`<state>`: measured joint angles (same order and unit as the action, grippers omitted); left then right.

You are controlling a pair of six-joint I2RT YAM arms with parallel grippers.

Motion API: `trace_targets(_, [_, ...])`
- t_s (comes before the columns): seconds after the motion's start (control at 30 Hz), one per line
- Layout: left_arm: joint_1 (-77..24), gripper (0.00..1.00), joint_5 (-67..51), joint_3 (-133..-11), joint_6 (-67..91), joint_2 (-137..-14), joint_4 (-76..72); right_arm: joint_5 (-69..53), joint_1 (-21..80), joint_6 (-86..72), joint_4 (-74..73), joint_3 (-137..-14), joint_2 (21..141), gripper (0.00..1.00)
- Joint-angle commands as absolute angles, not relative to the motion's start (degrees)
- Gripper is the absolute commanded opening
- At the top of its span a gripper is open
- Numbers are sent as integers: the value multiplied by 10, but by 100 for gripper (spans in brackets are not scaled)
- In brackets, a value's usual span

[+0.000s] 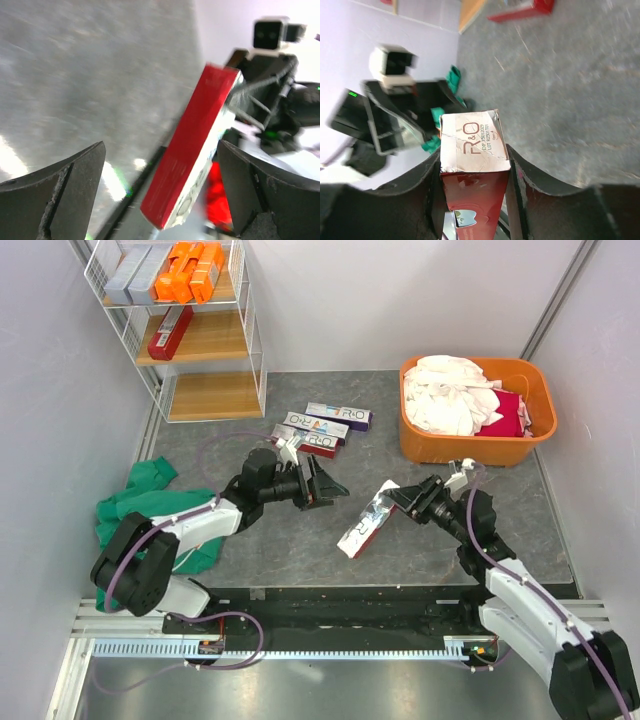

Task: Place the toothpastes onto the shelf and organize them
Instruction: Pick up the toothpaste from the center of the board.

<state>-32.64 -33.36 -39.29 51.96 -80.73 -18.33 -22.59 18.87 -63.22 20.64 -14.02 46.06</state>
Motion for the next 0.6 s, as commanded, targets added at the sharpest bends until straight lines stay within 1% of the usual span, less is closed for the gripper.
trace_targets(0.0, [-322,100,-464,-354,705,-831,-532,-176,190,-638,170,-206,400,25])
trace_targets(0.1, [-322,100,-467,-334,770,-862,-648,-123,189,-632,133,-228,359,25])
trace_targets(0.27, [-330,100,-457,-338,795,-875,-685,-37,189,-634,105,-244,312,26])
trace_targets(0.57, [-374,100,-445,-391,726,-873,-568,-4,189,-648,100,-282,308,26])
